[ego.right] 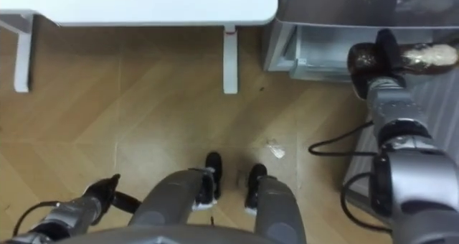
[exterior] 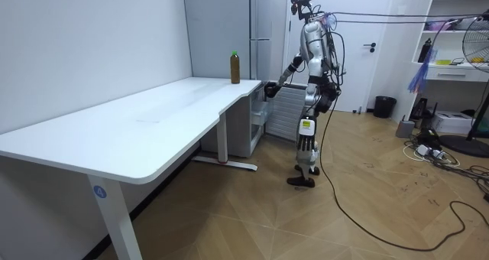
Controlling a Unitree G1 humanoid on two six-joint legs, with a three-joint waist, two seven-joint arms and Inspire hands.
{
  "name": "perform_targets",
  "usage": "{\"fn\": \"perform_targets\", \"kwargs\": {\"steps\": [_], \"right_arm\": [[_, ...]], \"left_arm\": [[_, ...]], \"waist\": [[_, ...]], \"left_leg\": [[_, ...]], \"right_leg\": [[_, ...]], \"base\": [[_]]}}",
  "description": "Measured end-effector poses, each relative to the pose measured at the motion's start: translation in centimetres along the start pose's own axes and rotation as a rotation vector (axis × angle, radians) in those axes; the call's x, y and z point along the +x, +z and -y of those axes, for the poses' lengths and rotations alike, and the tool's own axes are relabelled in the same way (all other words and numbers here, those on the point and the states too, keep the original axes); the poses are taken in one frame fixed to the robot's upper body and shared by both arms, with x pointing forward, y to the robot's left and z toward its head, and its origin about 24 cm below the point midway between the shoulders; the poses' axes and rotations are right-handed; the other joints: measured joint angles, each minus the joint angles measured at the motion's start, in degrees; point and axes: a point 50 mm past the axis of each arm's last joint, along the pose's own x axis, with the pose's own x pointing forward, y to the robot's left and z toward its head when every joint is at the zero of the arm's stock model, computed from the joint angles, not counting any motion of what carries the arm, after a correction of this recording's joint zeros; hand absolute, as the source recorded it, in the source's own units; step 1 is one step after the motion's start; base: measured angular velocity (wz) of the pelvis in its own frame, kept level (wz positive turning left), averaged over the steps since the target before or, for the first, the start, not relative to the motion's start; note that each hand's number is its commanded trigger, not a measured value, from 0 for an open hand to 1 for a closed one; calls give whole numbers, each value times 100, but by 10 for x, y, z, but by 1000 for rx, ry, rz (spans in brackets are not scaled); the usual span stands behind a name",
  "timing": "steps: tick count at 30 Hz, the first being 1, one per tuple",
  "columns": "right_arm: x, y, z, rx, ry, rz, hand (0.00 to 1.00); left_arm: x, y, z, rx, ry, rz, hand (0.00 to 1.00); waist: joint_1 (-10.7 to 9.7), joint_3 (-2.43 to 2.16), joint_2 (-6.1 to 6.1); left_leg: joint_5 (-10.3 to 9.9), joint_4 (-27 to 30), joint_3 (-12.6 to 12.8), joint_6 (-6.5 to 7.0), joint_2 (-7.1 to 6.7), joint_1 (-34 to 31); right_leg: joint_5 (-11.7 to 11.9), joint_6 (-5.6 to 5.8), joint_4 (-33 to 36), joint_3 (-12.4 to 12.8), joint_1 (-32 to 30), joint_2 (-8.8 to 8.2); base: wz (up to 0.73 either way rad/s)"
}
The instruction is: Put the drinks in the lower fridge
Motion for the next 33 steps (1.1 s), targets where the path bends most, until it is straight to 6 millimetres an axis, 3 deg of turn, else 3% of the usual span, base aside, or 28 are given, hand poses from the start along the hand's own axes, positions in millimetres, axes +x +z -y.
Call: {"fn": "perform_targets", "kwargs": {"steps": [7,15,17,26,33], "right_arm": [[-1,13,-17,-62,21,35,100],[-2,19,-38,-109,43,64,100],[-3,18,-50,-107,59,67,100],[-4,23,-58,-140,69,93,100],[-5,23,-62,-144,81,95,100]], "left_arm": [[0,6,-4,5,10,14,0],[1,14,-3,45,20,29,0],[1,16,-3,49,22,38,0],[1,12,-3,48,27,32,0],[0,4,-2,46,39,8,0]], "waist": [[8,51,-40],[8,87,-33],[37,90,-28],[310,85,28],[375,69,62]], "left_leg": [[40,167,7,24,-95,-332],[-25,671,-12,15,-115,-839],[-136,1013,-19,2,-116,-1086],[-598,2160,-119,-81,-42,-1694],[-803,2584,-152,-110,28,-1856]], "right_leg": [[-82,31,353,75,-420,-111],[-266,-54,950,25,-924,-230],[-403,-100,1302,0,-1157,-286],[-831,-206,2280,-29,-1615,-302],[-988,-258,2594,-83,-1698,-290]], "base": [[3],[7],[13],[5],[1]]}}
